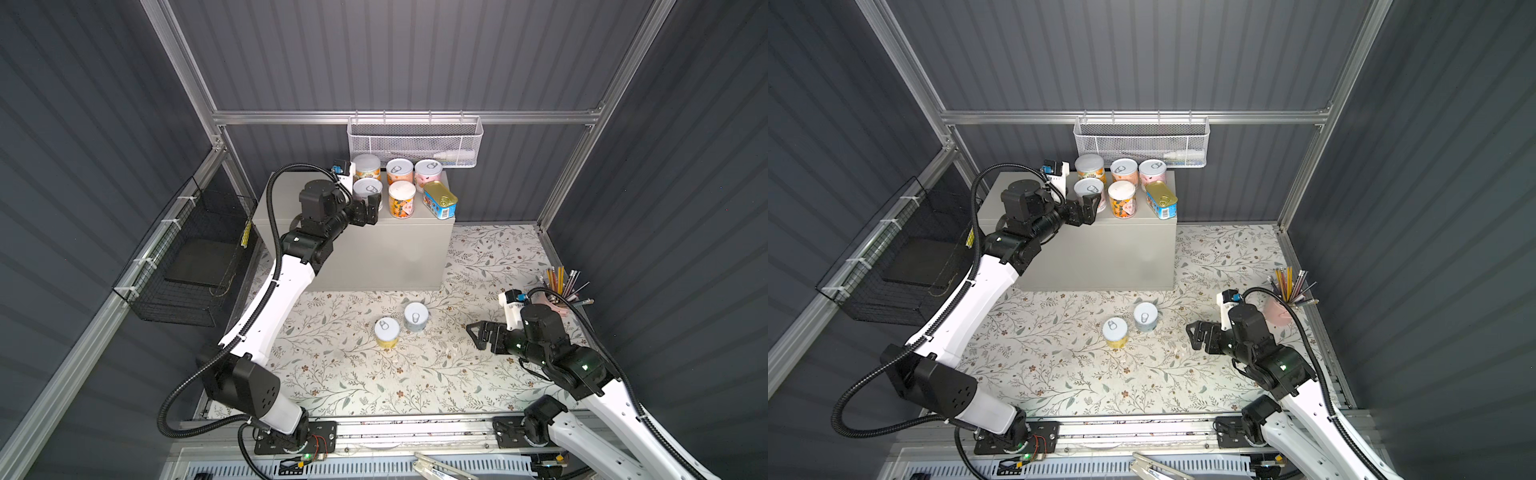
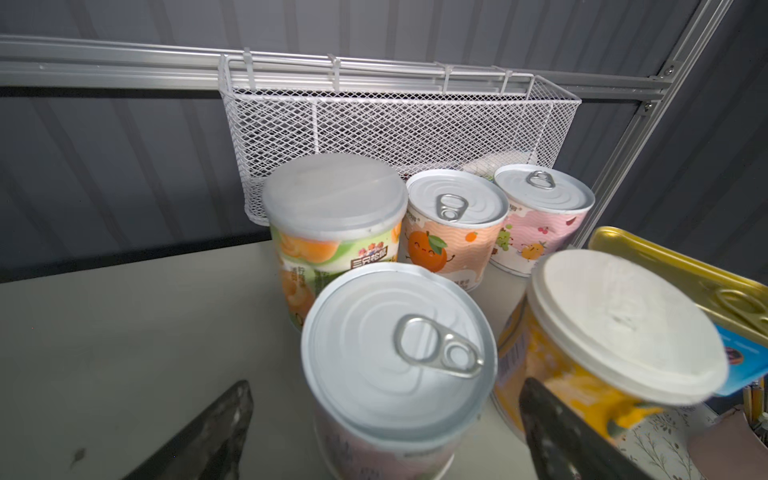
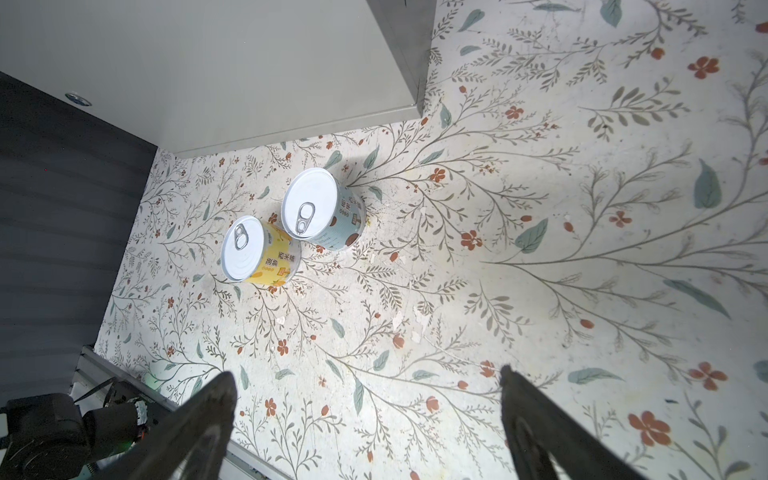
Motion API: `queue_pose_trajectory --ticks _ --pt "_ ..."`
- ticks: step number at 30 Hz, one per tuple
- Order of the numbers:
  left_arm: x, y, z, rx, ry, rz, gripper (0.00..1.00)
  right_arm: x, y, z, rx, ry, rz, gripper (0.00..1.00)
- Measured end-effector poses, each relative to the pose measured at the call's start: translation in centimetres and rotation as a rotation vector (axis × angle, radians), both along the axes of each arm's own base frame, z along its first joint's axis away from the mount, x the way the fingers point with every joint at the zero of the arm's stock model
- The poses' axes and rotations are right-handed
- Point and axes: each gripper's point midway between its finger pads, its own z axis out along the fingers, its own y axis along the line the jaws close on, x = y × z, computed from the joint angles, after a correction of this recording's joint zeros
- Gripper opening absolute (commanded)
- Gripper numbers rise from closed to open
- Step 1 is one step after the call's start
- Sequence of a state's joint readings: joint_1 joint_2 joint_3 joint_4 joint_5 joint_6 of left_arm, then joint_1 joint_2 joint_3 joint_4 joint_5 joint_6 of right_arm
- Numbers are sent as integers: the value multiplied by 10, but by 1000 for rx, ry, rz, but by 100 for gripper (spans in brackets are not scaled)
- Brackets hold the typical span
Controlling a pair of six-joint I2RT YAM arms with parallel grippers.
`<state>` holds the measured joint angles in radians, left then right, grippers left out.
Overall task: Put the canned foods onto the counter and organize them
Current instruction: 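Lower the pink can onto the cabinet top in front of the peach-print can, then open the left gripper and draw it back down from the cabinet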
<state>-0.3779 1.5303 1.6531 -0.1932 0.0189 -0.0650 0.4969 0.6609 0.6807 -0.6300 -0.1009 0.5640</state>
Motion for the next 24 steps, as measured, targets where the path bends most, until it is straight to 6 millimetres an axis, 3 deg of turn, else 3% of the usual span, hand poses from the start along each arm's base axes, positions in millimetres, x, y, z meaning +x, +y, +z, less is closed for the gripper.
queue_pose_trajectory --ticks 5,12,17,21,24 --pt "-13 7 10 -5 -15 13 100 3 5 -5 21 9 3 99" --pt "-28 22 7 -10 37 64 100 -3 5 -29 26 49 6 99" --pt "-54 37 8 -3 62 90 100 -2 7 -28 30 44 15 99" --pt "-74 49 -3 19 99 113 100 -2 8 -32 20 57 25 99" --pt "-85 57 -25 46 146 135 100 -1 10 -38 9 82 31 99"
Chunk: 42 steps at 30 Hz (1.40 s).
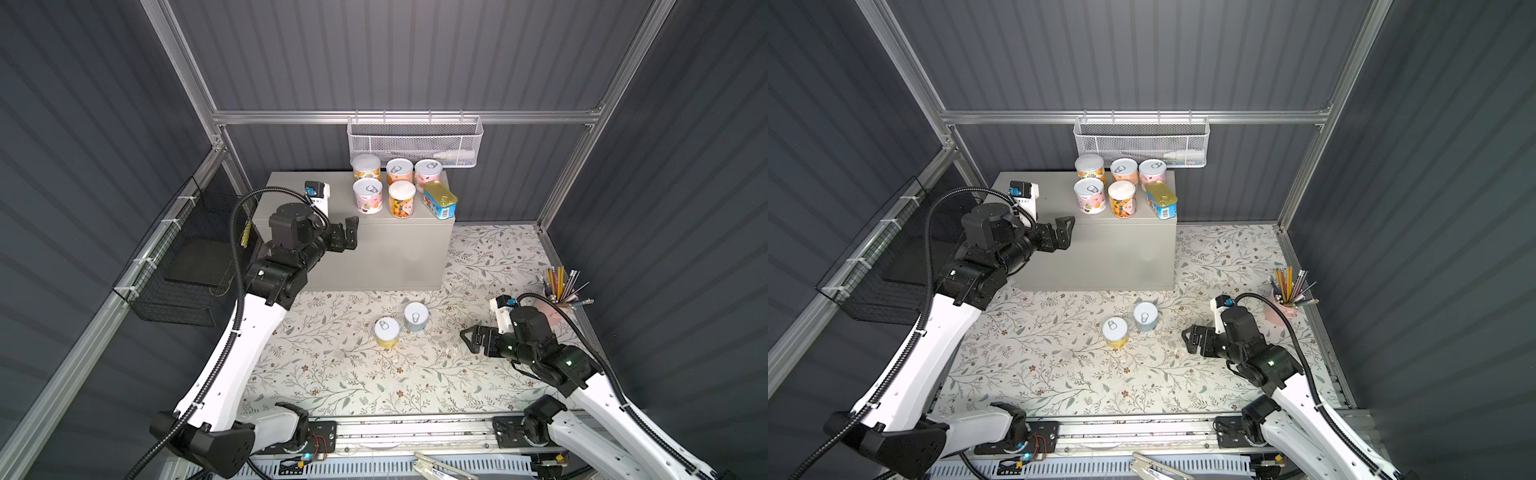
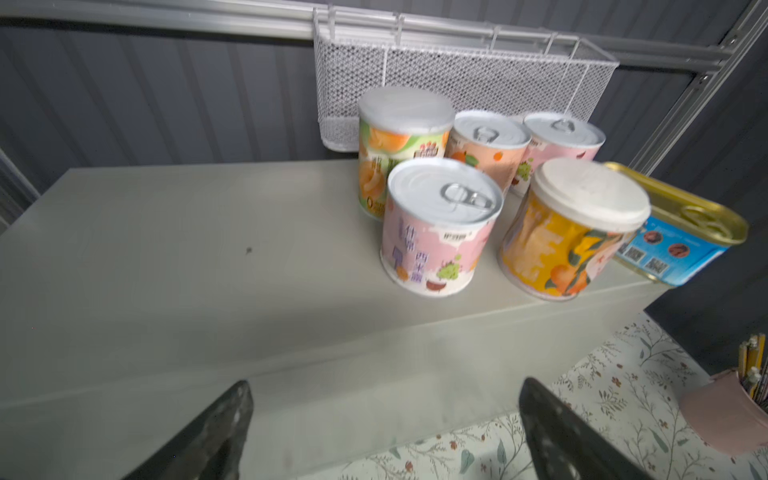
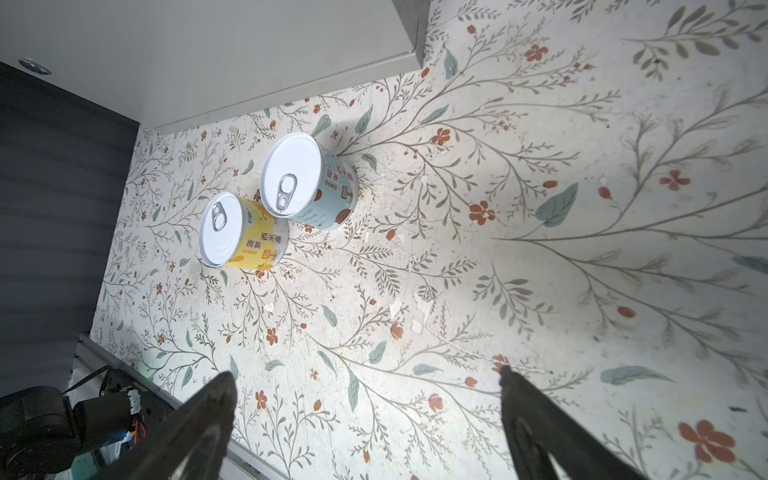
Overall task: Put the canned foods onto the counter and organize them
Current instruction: 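Open the left gripper and draw it back down from the cabinet, then reach the right gripper to the yellow-label can and close around it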
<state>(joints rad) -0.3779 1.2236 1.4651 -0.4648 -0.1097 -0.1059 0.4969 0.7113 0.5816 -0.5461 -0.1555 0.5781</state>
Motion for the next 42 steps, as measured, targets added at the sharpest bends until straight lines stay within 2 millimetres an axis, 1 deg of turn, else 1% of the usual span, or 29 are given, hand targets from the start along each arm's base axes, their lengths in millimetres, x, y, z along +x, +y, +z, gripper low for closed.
queue_pose_trajectory --ticks 2,5,8,10,12,15,17,19,23,25,27,32,35,38,42 --pt "-7 5 -22 17 44 11 100 0 2 -3 0 16 7 99" --pt "-15 9 -53 28 103 20 100 1 7 -3 19 23 20 99" --pt "-25 13 -76 16 138 30 100 2 12 -1 44 27 27 99" --pt "-32 16 -84 1 152 39 100 3 15 0 62 30 30 99" --pt "-38 18 -87 -19 156 46 100 3 19 -1 92 37 32 99" --pt "-47 21 -93 -34 174 50 100 -2 23 -9 142 53 28 99" --pt "-52 19 -100 -34 196 33 100 -8 22 -17 161 58 22 99" --pt "-58 16 -114 -33 227 8 100 -16 21 -27 171 66 19 99" --pt "-77 10 -159 -30 325 -52 100 -22 20 -39 165 69 17 99" --pt "-85 5 -174 -35 368 -90 100 -23 21 -42 156 67 20 99" --pt "-89 1 -175 -45 377 -118 100 -25 22 -44 146 64 27 99" --pt "-96 -8 -160 -88 323 -183 100 -26 31 -47 96 53 61 99" --pt "-99 -10 -159 -97 314 -202 100 -24 42 -49 37 59 93 99" --pt "-98 -9 -159 -82 306 -200 100 -18 59 -43 -11 43 135 99" --pt "-97 -4 -159 -65 293 -177 100 -6 94 -29 -45 1 200 99"
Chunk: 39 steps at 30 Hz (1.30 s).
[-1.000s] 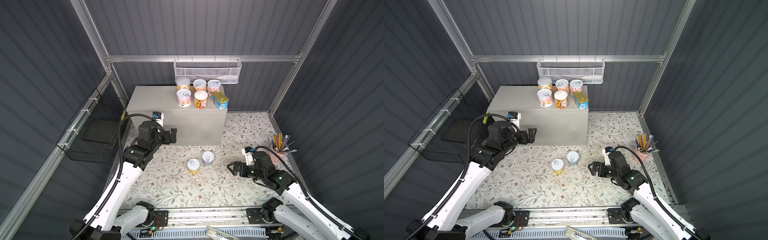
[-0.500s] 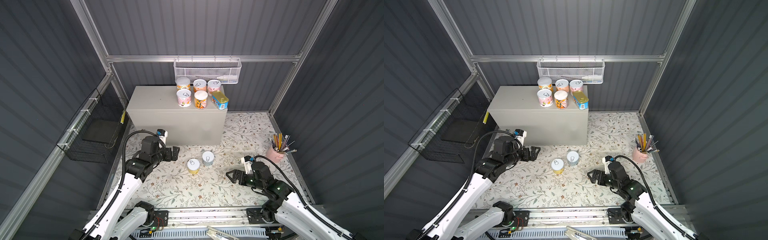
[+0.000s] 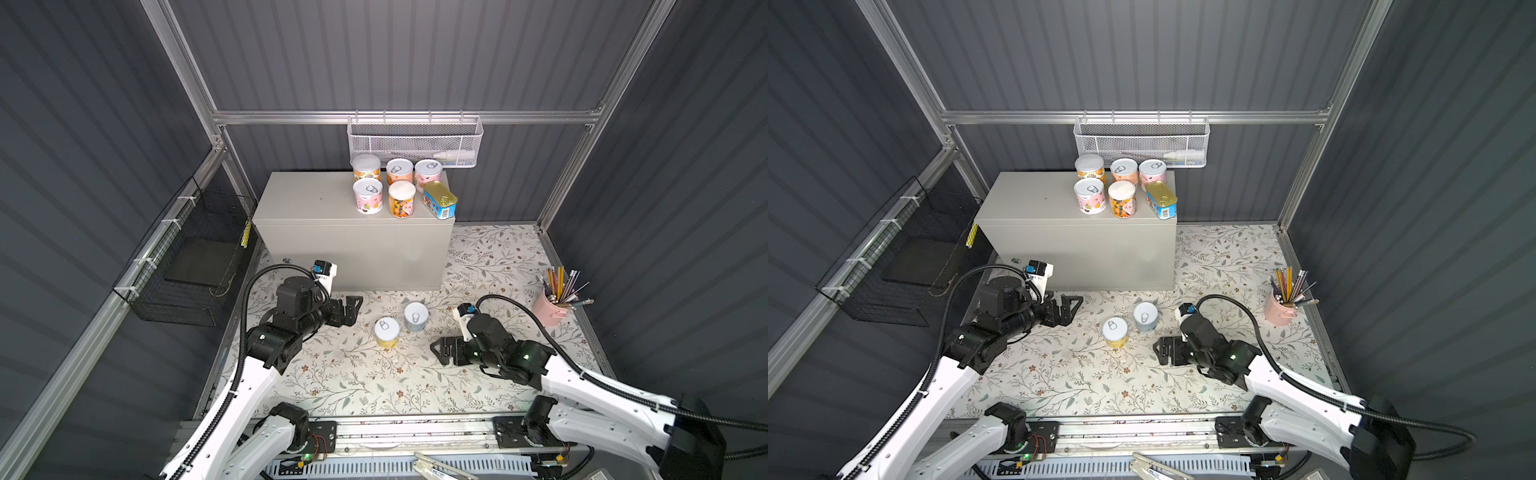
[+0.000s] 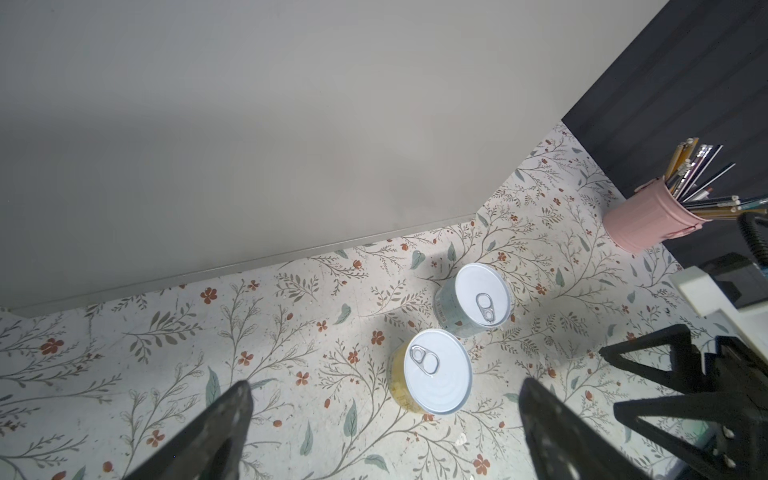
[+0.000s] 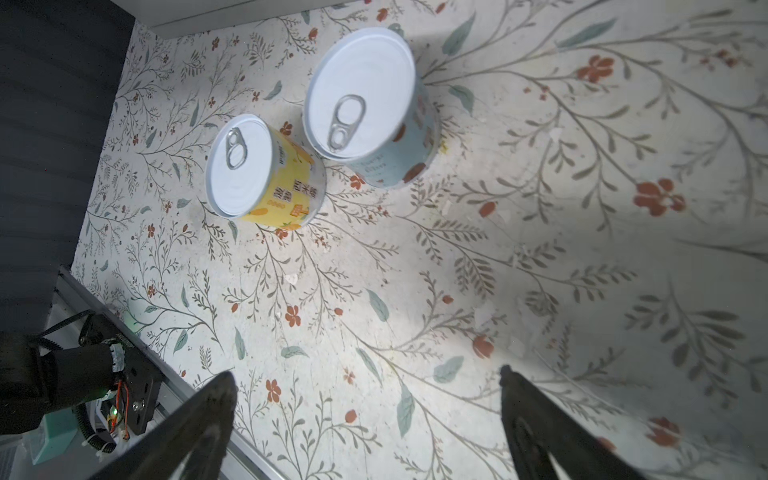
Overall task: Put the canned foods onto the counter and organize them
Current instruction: 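Reach the right gripper to the yellow-label can and close around it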
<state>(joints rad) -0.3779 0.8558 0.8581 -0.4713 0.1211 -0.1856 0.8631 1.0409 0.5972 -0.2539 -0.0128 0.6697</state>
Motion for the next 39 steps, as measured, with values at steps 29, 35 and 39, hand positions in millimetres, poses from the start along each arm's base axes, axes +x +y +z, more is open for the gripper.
queue_pose_trajectory --ticks 29,35,39 --pt "3 38 -10 122 3 179 100 64 147 -40 -212 -53 146 92" --pt "4 40 -12 133 4 192 100 71 148 -43 -287 -73 153 84" --pt "4 41 -15 141 15 194 100 75 152 -46 -325 -83 153 83"
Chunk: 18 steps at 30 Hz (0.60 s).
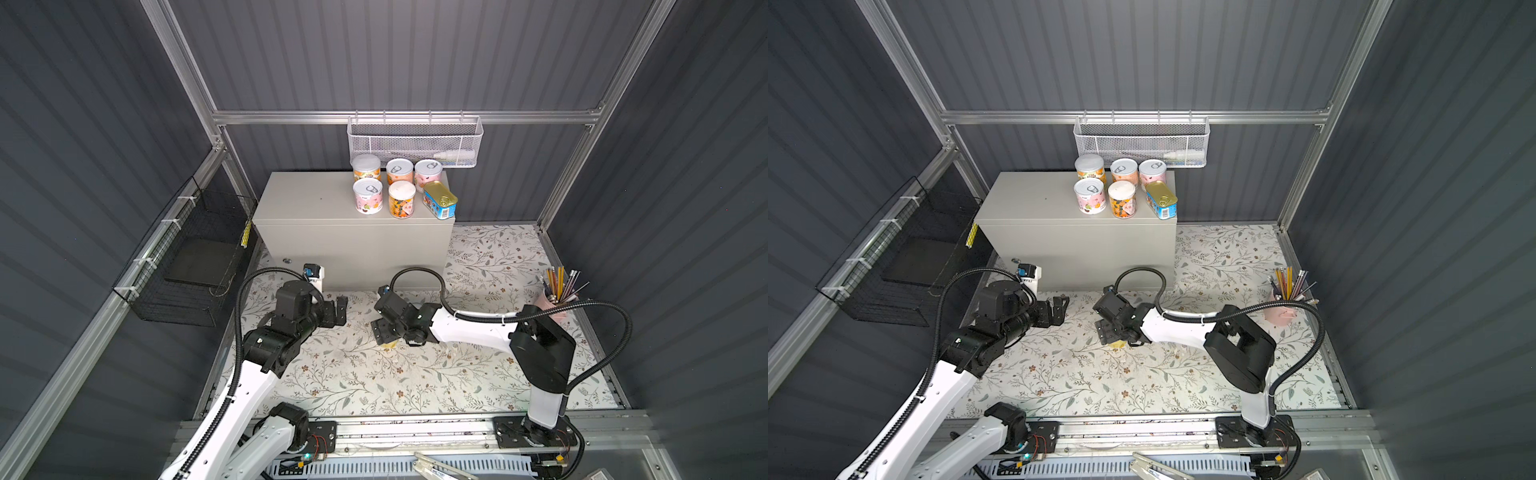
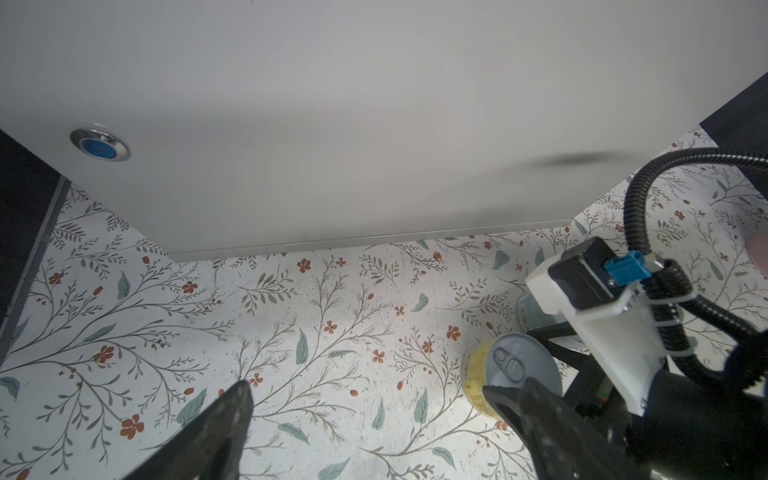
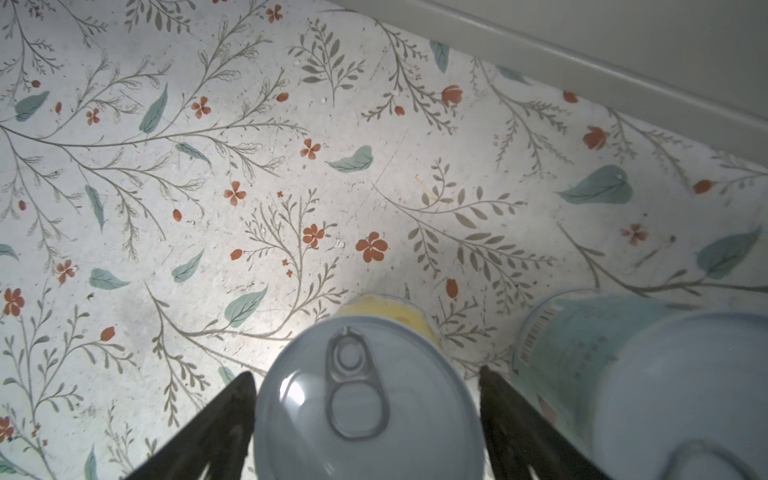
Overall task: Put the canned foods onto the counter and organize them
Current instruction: 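Reach the right gripper to the yellow-label can and close around it, then lift the yellow can with the right gripper toward the left gripper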
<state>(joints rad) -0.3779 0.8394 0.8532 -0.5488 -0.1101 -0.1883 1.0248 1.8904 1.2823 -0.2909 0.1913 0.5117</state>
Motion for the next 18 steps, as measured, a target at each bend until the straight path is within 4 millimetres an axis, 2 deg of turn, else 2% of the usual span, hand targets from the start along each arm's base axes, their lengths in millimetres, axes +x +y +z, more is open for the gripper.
queue_pose_trajectory --ticks 9,13,18 --pt "1 0 -7 12 26 2 100 -1 -2 -20 -75 12 0 82" --pt "1 0 -10 17 37 2 100 0 -5 -23 -98 3 -2 70" --pt "1 0 -10 17 39 2 100 0 -7 -23 -108 -1 -6 65"
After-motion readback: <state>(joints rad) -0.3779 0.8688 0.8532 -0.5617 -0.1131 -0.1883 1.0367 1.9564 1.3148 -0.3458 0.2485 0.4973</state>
